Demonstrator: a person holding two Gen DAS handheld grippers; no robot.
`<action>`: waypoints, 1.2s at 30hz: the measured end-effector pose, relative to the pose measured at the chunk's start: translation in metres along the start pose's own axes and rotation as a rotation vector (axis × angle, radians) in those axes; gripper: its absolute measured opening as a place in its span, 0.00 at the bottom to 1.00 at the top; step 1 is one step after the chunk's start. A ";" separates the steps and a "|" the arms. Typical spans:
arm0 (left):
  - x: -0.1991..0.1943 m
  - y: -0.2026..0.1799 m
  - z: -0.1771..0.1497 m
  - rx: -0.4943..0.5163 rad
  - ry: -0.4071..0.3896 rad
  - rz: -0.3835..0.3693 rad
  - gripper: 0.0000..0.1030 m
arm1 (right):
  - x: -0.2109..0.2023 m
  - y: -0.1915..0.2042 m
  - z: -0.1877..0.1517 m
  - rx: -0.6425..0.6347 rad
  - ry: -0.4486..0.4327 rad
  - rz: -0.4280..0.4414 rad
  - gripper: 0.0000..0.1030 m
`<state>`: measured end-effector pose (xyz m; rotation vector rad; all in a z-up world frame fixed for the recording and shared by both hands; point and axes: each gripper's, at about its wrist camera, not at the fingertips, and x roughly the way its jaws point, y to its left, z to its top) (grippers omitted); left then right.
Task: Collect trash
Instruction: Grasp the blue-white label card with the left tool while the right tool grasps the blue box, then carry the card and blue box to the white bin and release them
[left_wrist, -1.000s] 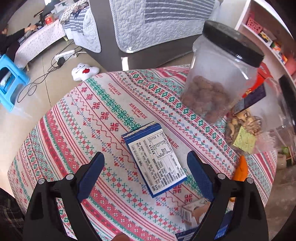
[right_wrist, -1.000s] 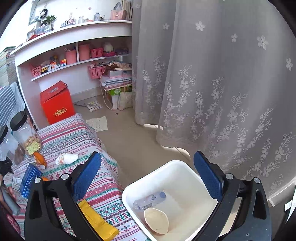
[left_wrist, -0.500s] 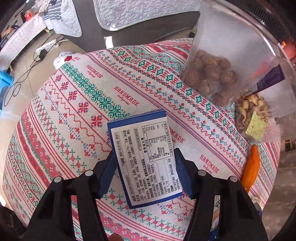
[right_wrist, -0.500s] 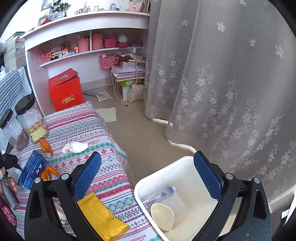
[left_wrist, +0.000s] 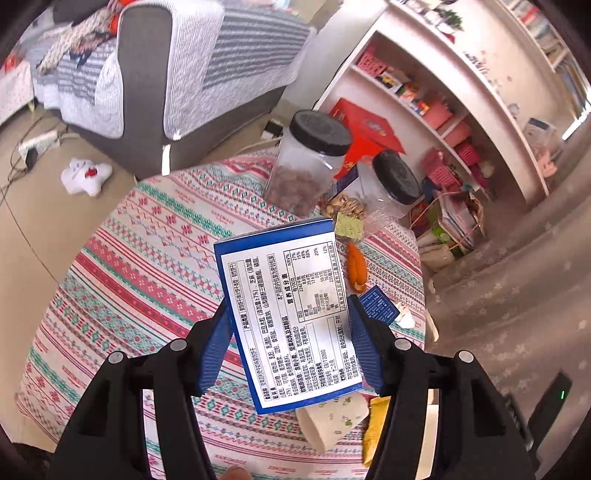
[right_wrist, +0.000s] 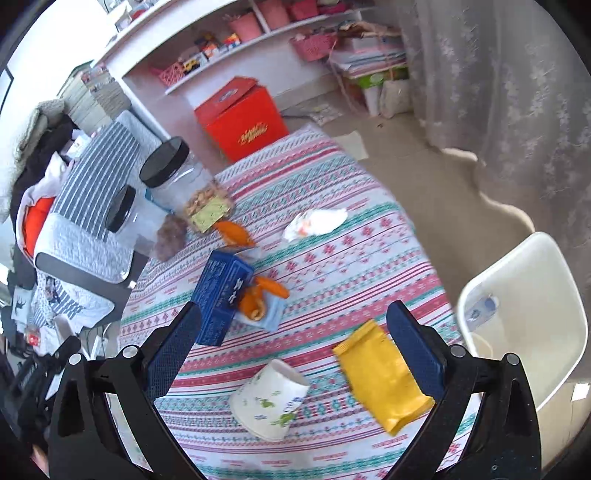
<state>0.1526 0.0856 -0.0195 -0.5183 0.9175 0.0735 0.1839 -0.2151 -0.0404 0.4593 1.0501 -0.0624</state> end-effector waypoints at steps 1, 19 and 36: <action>-0.006 -0.001 -0.002 0.044 -0.032 0.031 0.58 | 0.011 0.013 0.004 -0.008 0.033 0.001 0.93; -0.044 0.070 0.034 0.057 -0.142 0.058 0.59 | 0.144 0.114 0.017 -0.079 0.196 -0.355 0.91; -0.036 0.077 0.031 0.049 -0.111 0.066 0.59 | 0.101 0.128 0.014 -0.127 0.069 -0.186 0.52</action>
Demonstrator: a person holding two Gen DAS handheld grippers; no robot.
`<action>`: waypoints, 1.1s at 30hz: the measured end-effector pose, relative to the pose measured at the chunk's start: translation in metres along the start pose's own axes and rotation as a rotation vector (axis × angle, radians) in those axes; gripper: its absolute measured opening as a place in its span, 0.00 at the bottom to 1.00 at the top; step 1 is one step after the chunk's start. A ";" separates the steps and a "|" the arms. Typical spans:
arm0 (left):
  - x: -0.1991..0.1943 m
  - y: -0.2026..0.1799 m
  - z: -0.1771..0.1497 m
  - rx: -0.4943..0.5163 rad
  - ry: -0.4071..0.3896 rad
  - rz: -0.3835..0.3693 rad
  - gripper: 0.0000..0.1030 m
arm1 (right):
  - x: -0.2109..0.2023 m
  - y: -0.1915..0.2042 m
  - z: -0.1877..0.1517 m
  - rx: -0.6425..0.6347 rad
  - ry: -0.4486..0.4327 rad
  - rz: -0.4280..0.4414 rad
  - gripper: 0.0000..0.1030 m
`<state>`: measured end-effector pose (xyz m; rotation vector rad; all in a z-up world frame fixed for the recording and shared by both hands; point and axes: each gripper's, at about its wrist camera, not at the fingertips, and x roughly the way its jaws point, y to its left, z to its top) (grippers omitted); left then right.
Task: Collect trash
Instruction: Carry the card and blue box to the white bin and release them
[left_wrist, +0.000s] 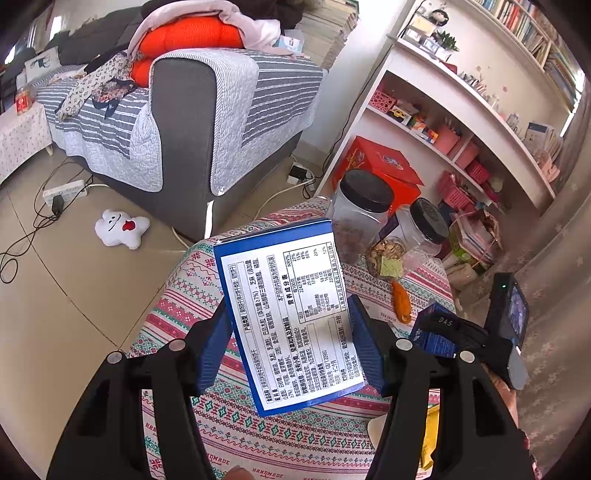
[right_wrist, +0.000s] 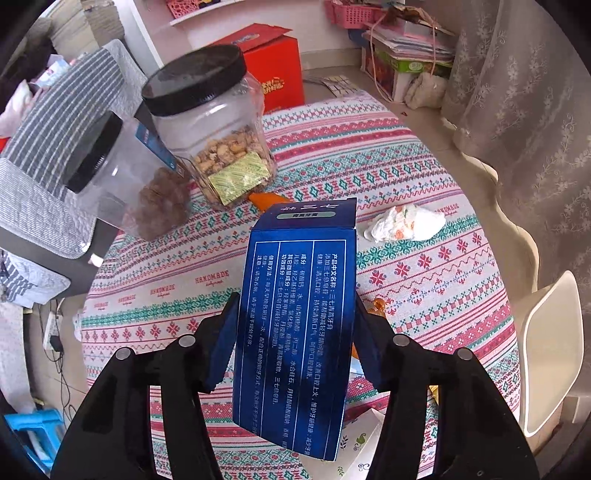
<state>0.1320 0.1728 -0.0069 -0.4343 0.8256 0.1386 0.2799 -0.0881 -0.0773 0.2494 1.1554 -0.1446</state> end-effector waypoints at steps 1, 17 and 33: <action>0.001 -0.001 0.000 0.001 0.001 0.002 0.59 | -0.008 0.001 0.001 -0.006 -0.019 0.013 0.52; -0.001 -0.026 -0.006 0.046 -0.051 -0.036 0.59 | -0.139 -0.038 -0.023 -0.060 -0.457 0.063 0.53; 0.007 -0.077 -0.029 0.147 -0.057 -0.074 0.59 | -0.176 -0.203 -0.063 0.190 -0.701 -0.335 0.55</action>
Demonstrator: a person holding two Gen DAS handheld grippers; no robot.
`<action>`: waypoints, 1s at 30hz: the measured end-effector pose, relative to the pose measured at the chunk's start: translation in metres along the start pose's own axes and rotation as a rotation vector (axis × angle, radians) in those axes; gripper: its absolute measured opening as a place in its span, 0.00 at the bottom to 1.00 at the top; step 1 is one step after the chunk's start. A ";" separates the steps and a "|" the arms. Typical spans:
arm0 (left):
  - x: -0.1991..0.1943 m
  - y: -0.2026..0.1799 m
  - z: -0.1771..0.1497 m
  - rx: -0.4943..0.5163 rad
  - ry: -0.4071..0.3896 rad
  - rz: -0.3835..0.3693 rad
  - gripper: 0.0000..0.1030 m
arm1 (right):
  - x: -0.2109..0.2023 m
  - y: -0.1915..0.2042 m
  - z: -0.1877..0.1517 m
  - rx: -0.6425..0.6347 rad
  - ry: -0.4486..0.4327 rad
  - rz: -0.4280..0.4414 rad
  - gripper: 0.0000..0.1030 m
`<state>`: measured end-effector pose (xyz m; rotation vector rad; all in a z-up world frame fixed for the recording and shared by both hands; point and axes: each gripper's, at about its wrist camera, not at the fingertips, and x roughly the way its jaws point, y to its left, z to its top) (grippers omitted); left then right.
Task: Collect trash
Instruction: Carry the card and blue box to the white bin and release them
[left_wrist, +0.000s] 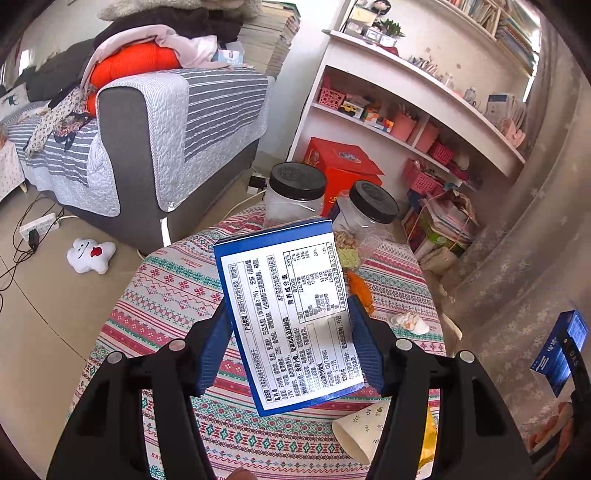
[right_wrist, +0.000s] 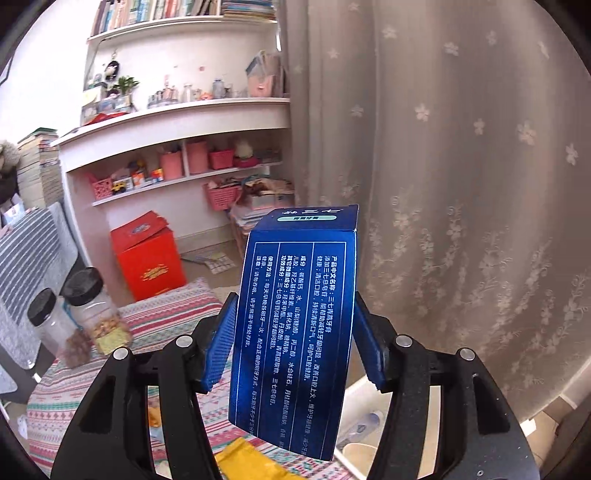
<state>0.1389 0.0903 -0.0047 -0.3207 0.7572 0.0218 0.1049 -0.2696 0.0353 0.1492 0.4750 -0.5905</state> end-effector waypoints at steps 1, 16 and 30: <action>0.001 -0.004 -0.002 0.007 0.000 -0.003 0.59 | 0.003 -0.009 -0.002 0.010 0.002 -0.025 0.55; 0.020 -0.076 -0.031 0.133 0.029 -0.043 0.59 | 0.028 -0.104 -0.029 0.112 0.064 -0.343 0.93; 0.004 -0.211 -0.083 0.331 0.067 -0.293 0.59 | 0.004 -0.184 -0.001 0.329 -0.055 -0.409 0.93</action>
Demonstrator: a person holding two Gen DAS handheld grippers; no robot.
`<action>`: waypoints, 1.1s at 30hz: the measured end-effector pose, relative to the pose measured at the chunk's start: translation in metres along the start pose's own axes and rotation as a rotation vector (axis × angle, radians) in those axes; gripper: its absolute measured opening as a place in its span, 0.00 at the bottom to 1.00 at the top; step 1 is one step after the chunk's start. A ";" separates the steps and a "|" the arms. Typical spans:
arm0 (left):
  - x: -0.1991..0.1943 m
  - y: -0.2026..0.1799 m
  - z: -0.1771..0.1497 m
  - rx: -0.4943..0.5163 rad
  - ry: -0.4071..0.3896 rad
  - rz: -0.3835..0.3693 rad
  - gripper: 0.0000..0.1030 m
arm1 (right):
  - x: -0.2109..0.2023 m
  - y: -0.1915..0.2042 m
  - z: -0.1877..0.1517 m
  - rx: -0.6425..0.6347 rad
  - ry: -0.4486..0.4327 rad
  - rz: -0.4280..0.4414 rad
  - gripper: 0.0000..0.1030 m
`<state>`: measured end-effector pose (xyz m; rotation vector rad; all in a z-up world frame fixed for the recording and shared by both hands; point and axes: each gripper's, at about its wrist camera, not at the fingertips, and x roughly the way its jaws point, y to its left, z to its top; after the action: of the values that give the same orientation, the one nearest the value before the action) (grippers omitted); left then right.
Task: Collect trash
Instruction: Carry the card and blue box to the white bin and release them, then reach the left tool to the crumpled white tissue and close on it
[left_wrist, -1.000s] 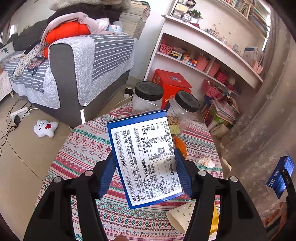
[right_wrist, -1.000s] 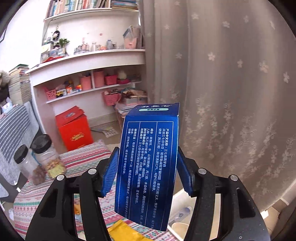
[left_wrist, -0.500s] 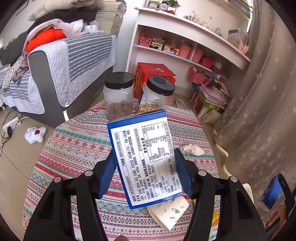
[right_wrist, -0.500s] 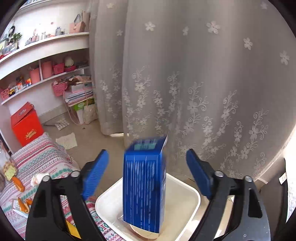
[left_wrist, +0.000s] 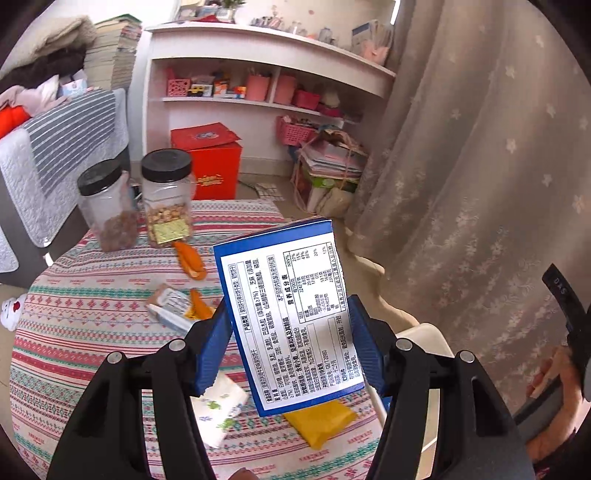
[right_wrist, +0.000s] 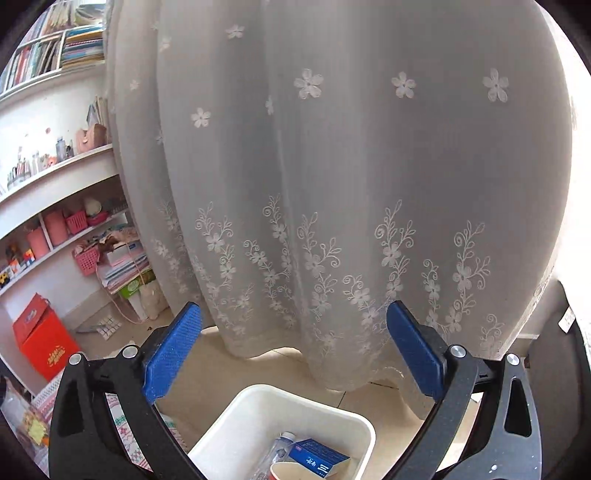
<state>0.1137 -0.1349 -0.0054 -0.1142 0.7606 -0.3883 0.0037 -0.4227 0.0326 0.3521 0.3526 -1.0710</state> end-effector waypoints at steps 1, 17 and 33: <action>0.005 -0.011 0.000 -0.004 0.013 -0.025 0.59 | 0.003 -0.005 0.002 0.015 0.006 -0.003 0.93; 0.058 -0.171 -0.014 0.108 0.091 -0.210 0.59 | 0.019 -0.069 0.025 0.199 0.027 -0.024 0.93; 0.084 -0.204 -0.005 0.133 0.156 -0.211 0.75 | 0.028 -0.089 0.027 0.249 0.068 -0.034 0.93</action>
<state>0.1040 -0.3553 -0.0149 -0.0397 0.8768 -0.6525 -0.0602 -0.4956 0.0349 0.6075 0.2862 -1.1416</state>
